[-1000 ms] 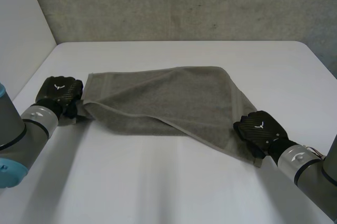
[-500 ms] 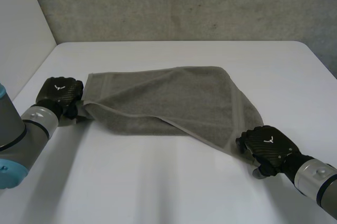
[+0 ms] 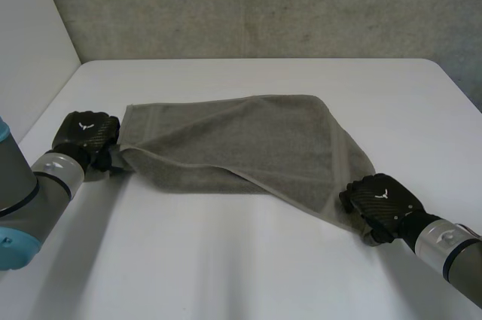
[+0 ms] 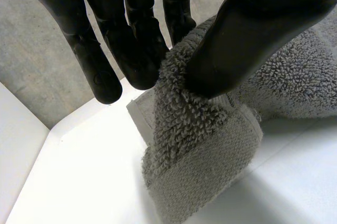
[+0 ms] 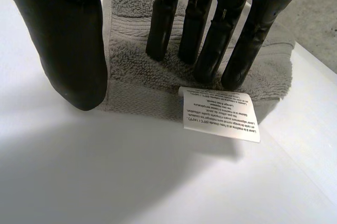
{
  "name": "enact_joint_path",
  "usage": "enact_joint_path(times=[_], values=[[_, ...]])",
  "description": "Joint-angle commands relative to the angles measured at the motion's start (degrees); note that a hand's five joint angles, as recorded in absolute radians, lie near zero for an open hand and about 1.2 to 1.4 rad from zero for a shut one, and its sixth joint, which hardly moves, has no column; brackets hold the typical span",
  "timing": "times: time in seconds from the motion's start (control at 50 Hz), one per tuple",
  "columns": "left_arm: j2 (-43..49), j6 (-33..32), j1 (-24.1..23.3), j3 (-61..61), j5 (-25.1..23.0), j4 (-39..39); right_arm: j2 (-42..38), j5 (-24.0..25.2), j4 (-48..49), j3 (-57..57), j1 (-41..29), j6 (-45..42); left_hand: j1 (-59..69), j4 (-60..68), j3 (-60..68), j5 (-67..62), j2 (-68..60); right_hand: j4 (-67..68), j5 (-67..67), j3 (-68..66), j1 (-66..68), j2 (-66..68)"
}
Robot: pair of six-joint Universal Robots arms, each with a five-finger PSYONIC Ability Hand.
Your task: Fold the towel.
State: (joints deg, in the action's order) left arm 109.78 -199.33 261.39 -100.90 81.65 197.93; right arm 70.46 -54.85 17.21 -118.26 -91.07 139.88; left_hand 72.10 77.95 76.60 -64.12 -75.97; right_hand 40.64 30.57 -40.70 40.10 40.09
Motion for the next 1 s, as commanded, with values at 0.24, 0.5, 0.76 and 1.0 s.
enact_joint_path(times=[0.24,0.5,0.76,1.0], values=[[-0.18,0.00,0.00,0.00,0.00,-0.09,-0.50,-0.26,0.11,1.72,-0.34,0.66,7.90,2.05,3.40,-5.88,-4.03,37.07,37.14,-37.01,37.61,37.62],[-0.27,0.00,-0.09,-0.09,0.00,-0.09,-0.59,-0.26,0.02,1.98,-0.34,0.66,7.90,2.05,3.40,-5.88,-4.03,38.07,38.14,-38.02,38.62,38.62],[-3.70,0.09,-0.09,0.09,-0.27,-0.97,13.12,-2.81,-4.28,6.11,0.10,12.35,7.90,2.05,3.40,-5.88,-4.03,39.36,39.43,-39.30,39.90,39.91],[-25.64,7.18,0.61,1.84,-6.59,-6.76,32.97,-2.11,-20.60,25.76,6.33,26.93,7.90,2.05,3.40,-5.88,-4.03,39.36,39.43,-39.30,39.90,39.91]])
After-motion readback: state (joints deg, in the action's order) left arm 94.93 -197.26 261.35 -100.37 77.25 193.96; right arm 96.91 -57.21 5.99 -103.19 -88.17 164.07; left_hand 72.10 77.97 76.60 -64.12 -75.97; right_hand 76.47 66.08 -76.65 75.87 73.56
